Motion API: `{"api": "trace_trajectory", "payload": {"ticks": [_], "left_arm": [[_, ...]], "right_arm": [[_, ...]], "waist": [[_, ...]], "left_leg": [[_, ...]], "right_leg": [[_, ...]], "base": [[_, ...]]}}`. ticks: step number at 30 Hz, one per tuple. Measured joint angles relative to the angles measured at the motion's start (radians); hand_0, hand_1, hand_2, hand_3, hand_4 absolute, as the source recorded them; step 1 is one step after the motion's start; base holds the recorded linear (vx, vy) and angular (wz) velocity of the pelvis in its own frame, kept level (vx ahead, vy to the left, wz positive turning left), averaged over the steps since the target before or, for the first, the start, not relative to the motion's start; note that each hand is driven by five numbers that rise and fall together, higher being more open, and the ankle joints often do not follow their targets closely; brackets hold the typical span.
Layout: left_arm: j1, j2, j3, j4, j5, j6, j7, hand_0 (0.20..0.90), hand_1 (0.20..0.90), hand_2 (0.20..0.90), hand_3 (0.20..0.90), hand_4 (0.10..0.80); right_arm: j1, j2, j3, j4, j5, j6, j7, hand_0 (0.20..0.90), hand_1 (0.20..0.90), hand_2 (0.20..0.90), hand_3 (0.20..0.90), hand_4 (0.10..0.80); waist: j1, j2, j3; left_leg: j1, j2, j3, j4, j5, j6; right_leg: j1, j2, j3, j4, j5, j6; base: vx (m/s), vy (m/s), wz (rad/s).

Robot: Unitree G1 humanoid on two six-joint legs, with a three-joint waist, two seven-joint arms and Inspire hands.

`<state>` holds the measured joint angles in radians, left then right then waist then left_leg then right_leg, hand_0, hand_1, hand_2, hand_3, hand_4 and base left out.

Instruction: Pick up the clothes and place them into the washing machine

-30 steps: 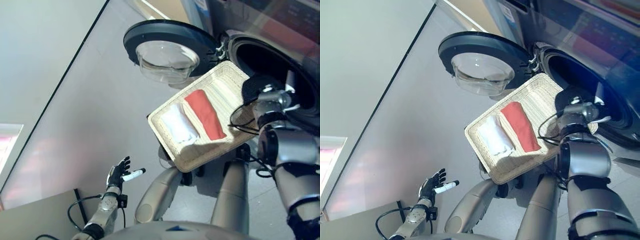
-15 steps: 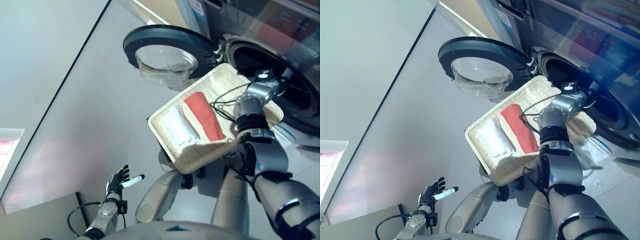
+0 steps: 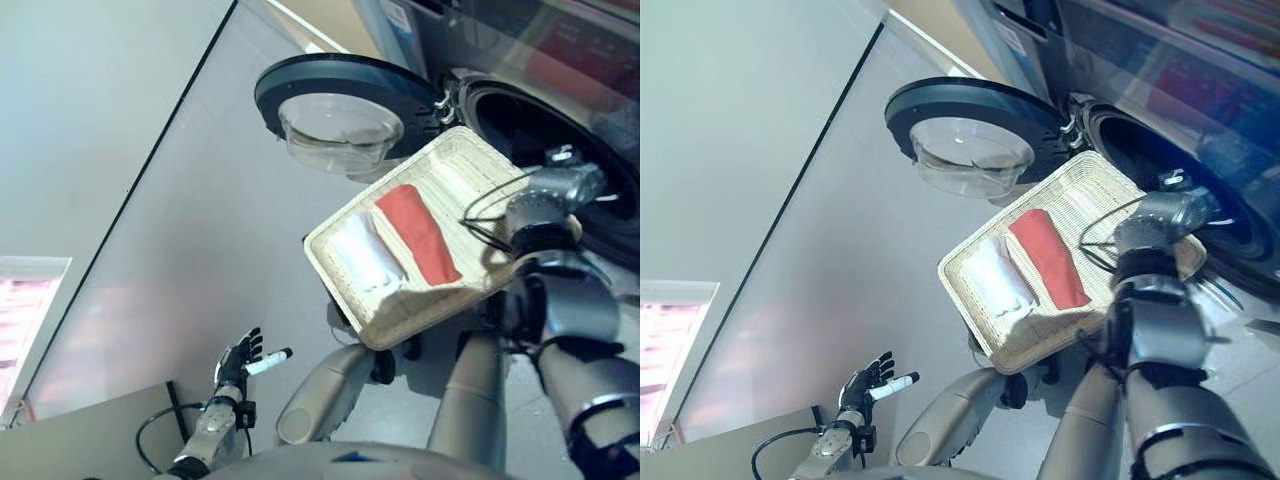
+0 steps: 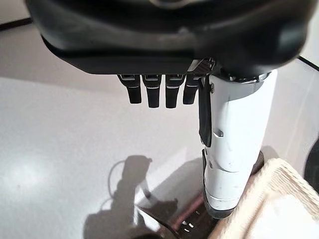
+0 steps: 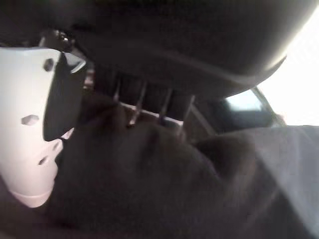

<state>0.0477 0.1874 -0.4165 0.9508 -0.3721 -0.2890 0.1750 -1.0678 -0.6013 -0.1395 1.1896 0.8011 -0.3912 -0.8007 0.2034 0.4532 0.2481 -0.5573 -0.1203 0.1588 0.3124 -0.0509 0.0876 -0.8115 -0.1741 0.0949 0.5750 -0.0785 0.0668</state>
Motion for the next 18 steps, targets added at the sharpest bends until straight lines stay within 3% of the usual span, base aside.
{"api": "trace_trajectory", "payload": {"ticks": [1, 3, 6, 9, 12, 18], "left_arm": [[0.007, 0.0, 0.0, -0.001, 0.016, -0.001, 0.015, 0.9, 0.9, 0.9, 0.9, 0.8], [0.009, -0.001, -0.001, -0.003, 0.045, -0.002, 0.03, 0.9, 0.9, 0.9, 0.9, 0.8], [0.009, -0.001, -0.001, -0.029, 0.064, -0.027, 0.042, 0.9, 0.9, 0.9, 0.9, 0.8], [0.006, -0.006, 0.0, -0.036, 0.044, -0.021, 0.04, 0.9, 0.9, 0.9, 0.9, 0.8], [0.004, -0.006, 0.003, -0.047, 0.004, -0.024, 0.019, 0.9, 0.9, 0.9, 0.9, 0.8], [0.002, -0.006, 0.003, -0.04, -0.033, -0.02, -0.023, 0.9, 0.9, 0.9, 0.9, 0.8]], "right_arm": [[0.004, -0.008, 0.033, -0.001, -0.149, 0.052, -0.074, 0.9, 0.9, 0.9, 0.9, 0.8], [0.01, -0.003, 0.033, -0.001, -0.263, 0.123, -0.12, 0.9, 0.9, 0.9, 0.9, 0.8], [0.006, 0.015, 0.009, -0.007, -0.261, 0.112, -0.127, 0.9, 0.9, 0.9, 0.9, 0.8], [0.007, 0.109, -0.096, -0.191, 0.194, -0.095, 0.06, 0.9, 0.9, 0.9, 0.9, 0.8], [0.012, 0.164, -0.104, -0.251, 0.399, -0.198, 0.211, 0.9, 0.9, 0.9, 0.9, 0.8], [0.014, 0.199, -0.108, -0.262, 0.603, -0.266, 0.38, 0.9, 0.9, 0.9, 0.9, 0.8]], "waist": [[-0.004, 0.0, 0.0], [-0.009, 0.002, -0.001], [-0.003, 0.003, -0.002], [-0.02, 0.006, 0.0], [-0.025, 0.008, -0.001], [-0.012, 0.008, -0.001]], "left_leg": [[0.0, 0.001, 0.001, -0.007, 0.003, 0.0], [0.001, 0.0, 0.0, -0.018, 0.008, -0.002], [0.001, 0.001, -0.004, -0.023, 0.009, -0.002], [0.0, -0.003, 0.002, -0.048, 0.014, -0.002], [0.002, -0.005, 0.001, -0.055, 0.02, 0.004], [0.01, -0.004, 0.0, -0.057, 0.02, 0.003]], "right_leg": [[-0.001, 0.002, 0.0, -0.007, 0.002, 0.002], [-0.003, 0.001, 0.0, -0.01, 0.004, 0.005], [-0.002, 0.002, -0.004, -0.012, 0.004, 0.006], [-0.015, 0.001, 0.002, -0.021, 0.006, 0.004], [-0.017, 0.0, 0.002, -0.019, 0.008, 0.001], [-0.017, 0.0, 0.001, -0.004, 0.001, -0.006]], "base": [[-0.01, -0.019, -0.03], [0.005, -0.001, 0.02], [0.012, 0.001, 0.02], [0.022, 0.016, -0.01], [0.0, 0.0, 0.0], [-0.003, 0.005, 0.02]]}}
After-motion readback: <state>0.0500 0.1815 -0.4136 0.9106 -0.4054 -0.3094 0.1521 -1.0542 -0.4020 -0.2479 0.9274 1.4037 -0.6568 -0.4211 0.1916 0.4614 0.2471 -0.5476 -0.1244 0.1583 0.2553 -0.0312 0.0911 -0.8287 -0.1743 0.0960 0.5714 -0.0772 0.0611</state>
